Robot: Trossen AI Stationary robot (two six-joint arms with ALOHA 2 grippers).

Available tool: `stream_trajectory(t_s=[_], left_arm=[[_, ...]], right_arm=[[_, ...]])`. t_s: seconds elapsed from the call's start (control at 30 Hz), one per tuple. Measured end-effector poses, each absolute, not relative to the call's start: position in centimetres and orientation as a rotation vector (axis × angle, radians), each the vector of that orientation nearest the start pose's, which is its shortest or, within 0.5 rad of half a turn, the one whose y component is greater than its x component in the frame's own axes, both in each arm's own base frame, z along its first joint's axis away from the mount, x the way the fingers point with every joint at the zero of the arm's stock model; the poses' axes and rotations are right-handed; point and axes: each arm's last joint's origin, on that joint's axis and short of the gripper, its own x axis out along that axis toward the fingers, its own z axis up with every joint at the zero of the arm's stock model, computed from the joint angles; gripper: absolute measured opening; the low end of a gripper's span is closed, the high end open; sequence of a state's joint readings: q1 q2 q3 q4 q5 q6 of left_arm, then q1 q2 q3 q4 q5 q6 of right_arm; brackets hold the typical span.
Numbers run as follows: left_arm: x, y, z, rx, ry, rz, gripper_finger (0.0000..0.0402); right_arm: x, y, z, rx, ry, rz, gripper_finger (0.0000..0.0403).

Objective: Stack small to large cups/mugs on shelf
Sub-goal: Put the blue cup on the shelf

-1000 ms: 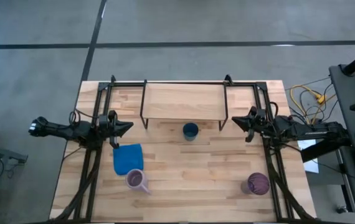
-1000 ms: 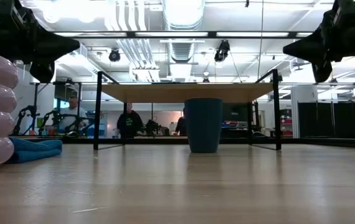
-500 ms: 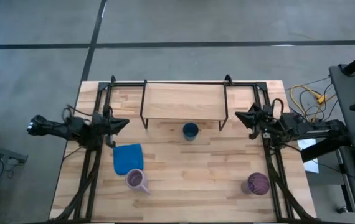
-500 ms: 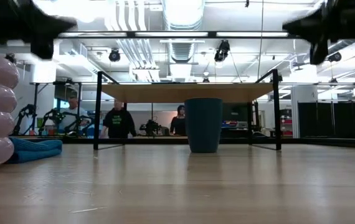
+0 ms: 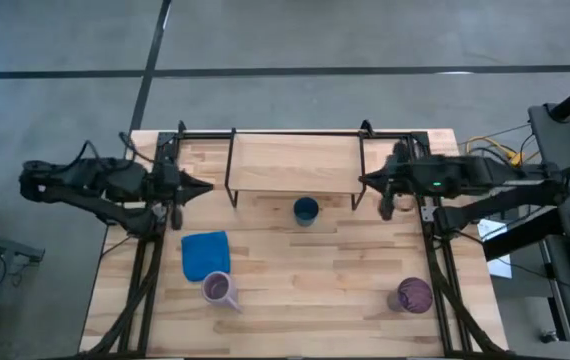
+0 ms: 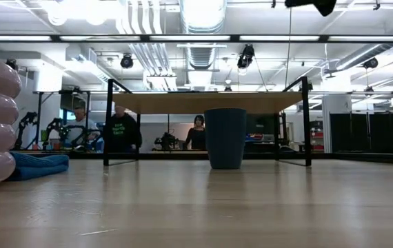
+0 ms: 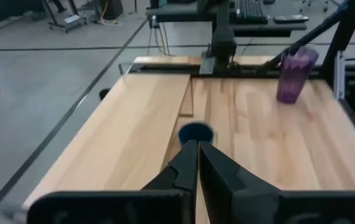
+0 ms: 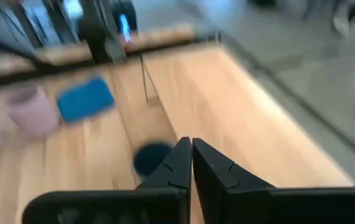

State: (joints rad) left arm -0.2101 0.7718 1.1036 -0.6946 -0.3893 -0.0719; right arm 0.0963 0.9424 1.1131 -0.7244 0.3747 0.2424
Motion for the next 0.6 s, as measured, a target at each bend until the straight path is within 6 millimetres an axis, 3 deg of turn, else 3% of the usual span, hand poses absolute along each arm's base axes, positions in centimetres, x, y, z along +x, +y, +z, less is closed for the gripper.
stream_trajectory(t_s=[0.13,0.23,0.33,0.6], left_arm=[[16.4,-2.4,40.9,0.026,0.264,0.183,0.0001],[18.5,-2.8,41.4,0.194,0.275,0.174,0.0001],[19.7,-2.9,41.8,0.334,0.313,0.206,0.0001],[20.8,-3.0,43.9,0.329,0.276,0.277,0.0001]], right_arm=[[20.6,1.0,37.0,0.133,0.674,-0.363,0.0009],[23.1,1.2,37.1,0.104,0.743,-0.365,0.0009],[25.4,1.4,37.2,0.049,0.796,-0.351,0.0009],[30.5,1.9,37.1,-0.007,0.991,-0.250,0.0009]])
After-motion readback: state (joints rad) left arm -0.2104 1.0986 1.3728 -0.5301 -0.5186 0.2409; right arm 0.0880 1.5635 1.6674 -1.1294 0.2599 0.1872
